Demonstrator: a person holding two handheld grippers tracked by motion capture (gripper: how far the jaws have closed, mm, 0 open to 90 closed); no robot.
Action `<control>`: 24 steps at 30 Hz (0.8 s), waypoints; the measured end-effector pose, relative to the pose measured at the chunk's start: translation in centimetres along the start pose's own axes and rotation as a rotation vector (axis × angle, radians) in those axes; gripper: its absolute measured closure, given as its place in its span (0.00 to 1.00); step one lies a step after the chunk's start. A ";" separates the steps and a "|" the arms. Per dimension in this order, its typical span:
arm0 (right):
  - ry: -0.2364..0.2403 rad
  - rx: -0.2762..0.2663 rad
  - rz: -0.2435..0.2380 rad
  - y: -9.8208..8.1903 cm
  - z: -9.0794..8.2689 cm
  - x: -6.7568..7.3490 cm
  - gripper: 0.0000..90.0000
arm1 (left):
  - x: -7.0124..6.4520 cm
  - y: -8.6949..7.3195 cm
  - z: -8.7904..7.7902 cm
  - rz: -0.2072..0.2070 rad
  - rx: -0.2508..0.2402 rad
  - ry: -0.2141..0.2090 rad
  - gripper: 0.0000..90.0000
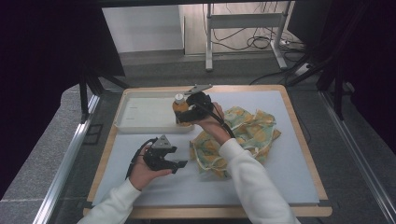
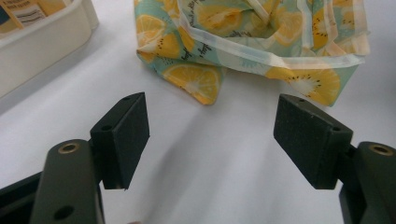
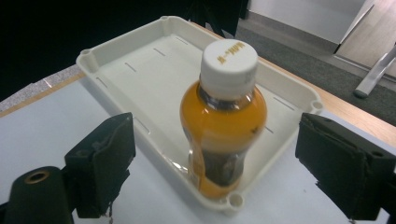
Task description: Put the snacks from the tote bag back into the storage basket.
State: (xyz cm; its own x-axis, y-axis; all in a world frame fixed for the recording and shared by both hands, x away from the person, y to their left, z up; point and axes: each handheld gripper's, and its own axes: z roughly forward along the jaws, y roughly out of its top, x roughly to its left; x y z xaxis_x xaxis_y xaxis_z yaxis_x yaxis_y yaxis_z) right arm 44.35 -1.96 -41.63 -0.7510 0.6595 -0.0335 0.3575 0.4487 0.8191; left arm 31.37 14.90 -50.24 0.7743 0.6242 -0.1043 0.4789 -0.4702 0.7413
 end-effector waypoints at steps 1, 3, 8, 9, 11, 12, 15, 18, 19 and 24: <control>0.000 -0.003 -0.004 -0.2 -0.5 0.0 0.14 | 0.0 0.0 -0.1 0.000 0.003 0.001 0.30; -0.004 -0.009 -0.007 -0.5 -1.6 -0.1 0.15 | -0.1 -0.2 -0.1 0.001 0.001 0.005 0.30; -0.022 -0.034 -0.003 -2.0 -4.7 -0.5 0.19 | 0.0 -0.5 -0.4 -0.011 -0.002 0.014 0.30; -0.027 -0.041 0.002 -2.4 -5.3 -0.6 0.20 | 0.0 -0.6 -0.6 -0.011 -0.005 0.019 0.30; -0.027 -0.050 0.007 -3.3 -6.6 -1.0 0.21 | 0.0 -0.7 -0.7 -0.019 -0.010 0.024 0.30; -0.029 -0.053 0.010 -3.9 -7.2 -1.2 0.21 | 0.0 -0.7 -0.8 -0.021 -0.010 0.027 0.30; -0.027 -0.063 0.028 -5.7 -9.1 -2.0 0.23 | 0.1 -0.8 -0.8 -0.028 -0.014 0.034 0.30; -0.033 -0.074 0.039 -7.5 -10.9 -2.6 0.24 | 0.2 -0.8 -0.6 -0.032 -0.010 0.038 0.30; -0.036 -0.075 0.043 -8.0 -11.4 -2.8 0.24 | 0.3 -0.8 -0.6 -0.029 -0.006 0.039 0.30; -0.069 -0.070 0.063 -10.4 -13.9 -3.7 0.25 | 0.3 -0.8 -0.5 -0.044 -0.009 0.035 0.30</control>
State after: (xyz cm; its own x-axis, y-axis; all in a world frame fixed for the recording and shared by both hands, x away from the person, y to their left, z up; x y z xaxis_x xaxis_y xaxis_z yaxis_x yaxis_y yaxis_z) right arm 35.68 -17.45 -42.12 -0.6873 0.7262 -0.0182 0.3611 0.3632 0.8589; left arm 30.98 15.77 -50.52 0.7374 0.6658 -0.1137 0.5082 -0.4360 0.7427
